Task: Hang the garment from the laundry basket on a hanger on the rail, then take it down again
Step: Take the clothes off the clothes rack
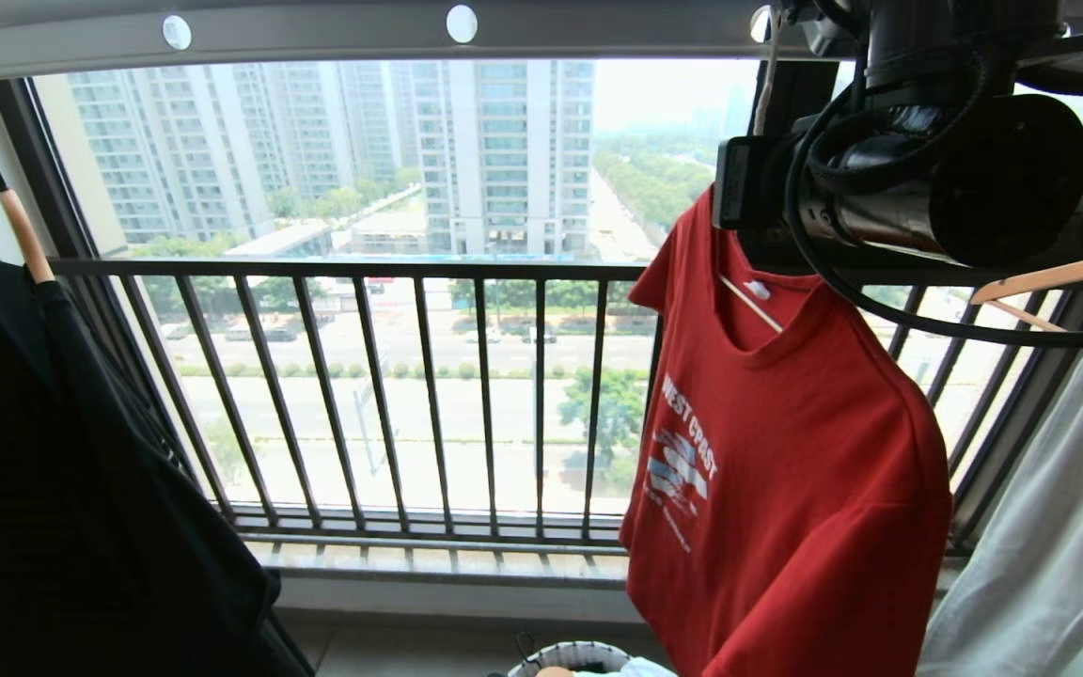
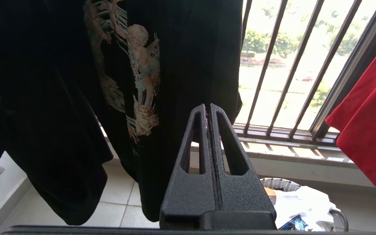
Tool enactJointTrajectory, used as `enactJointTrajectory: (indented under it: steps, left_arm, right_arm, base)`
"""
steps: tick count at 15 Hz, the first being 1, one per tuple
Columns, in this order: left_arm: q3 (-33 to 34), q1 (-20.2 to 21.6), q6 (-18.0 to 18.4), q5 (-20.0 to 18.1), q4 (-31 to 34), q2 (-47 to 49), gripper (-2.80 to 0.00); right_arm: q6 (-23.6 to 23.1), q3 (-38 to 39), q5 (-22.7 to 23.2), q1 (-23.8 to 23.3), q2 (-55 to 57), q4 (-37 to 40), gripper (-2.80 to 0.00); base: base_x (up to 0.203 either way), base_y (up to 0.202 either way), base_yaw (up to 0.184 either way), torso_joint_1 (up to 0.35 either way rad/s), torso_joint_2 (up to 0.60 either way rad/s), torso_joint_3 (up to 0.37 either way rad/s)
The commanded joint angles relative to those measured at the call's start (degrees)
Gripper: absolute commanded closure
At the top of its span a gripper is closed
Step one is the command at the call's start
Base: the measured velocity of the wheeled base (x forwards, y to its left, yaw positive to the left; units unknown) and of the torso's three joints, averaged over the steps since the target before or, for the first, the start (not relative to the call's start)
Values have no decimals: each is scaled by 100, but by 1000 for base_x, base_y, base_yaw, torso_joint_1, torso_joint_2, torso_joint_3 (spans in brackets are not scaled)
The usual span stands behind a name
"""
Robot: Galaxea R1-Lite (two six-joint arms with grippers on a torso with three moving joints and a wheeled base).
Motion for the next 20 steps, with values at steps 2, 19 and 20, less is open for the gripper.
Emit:
enactJointTrajectory:
  steps: [2,19,20]
  left_arm:
    - [0,0,-4,5,1,0,0]
    - [0,0,-4,5,-7,1,0]
    - [0,0,-4,5,2,4,0]
  right_arm:
    - [-15,46,-31,258,-353,-4,0]
    - [-244,480,20,1386,-947,-4,0]
    - [-253,406,17,1387,-899,-4,0]
  base:
    - [0,0,0,0,0,0]
    - [0,0,0,0,0,0]
    - [0,0,0,0,0,0]
